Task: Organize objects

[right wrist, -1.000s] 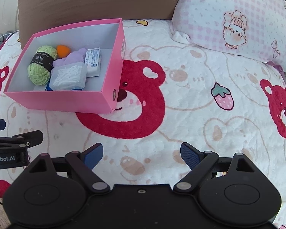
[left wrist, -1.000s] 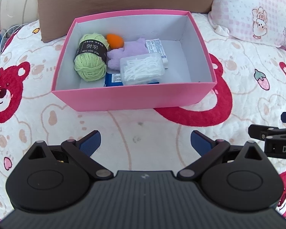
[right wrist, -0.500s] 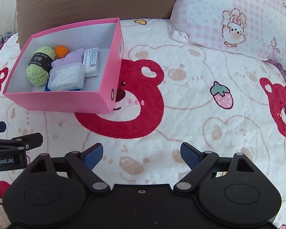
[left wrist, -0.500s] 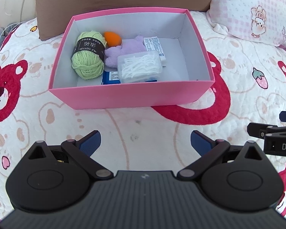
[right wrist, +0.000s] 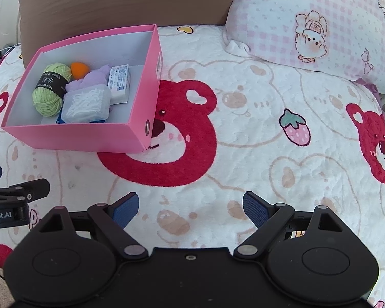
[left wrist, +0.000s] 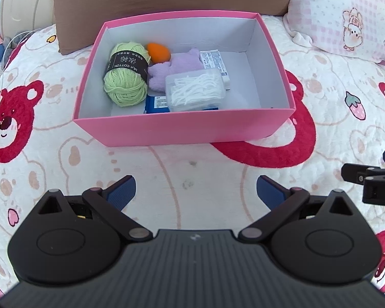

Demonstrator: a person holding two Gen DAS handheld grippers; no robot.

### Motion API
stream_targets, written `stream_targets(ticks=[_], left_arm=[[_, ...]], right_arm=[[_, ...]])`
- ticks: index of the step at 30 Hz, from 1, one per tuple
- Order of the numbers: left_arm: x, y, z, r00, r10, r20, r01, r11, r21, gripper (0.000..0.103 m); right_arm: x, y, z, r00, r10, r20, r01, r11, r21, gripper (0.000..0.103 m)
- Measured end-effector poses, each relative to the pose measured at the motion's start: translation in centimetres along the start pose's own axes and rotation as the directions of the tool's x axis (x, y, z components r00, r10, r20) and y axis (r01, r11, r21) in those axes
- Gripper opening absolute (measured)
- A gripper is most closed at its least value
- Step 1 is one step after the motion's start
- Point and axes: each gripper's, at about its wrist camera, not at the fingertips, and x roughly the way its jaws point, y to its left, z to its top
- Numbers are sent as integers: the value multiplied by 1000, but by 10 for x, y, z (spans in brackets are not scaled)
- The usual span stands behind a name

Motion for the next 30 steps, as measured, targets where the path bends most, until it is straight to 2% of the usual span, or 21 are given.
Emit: stream_targets(ticks=[18, 30], left_arm=[[-4, 8, -1, 1000, 20, -10, -20, 999, -25, 102], [-2, 6, -2, 999, 33, -11, -33, 999, -14, 102]], right_arm=[[-2, -10, 1, 999, -35, 14, 35, 999, 24, 91], [-3, -7, 2, 1000, -20, 19, 20, 1000, 15, 91]])
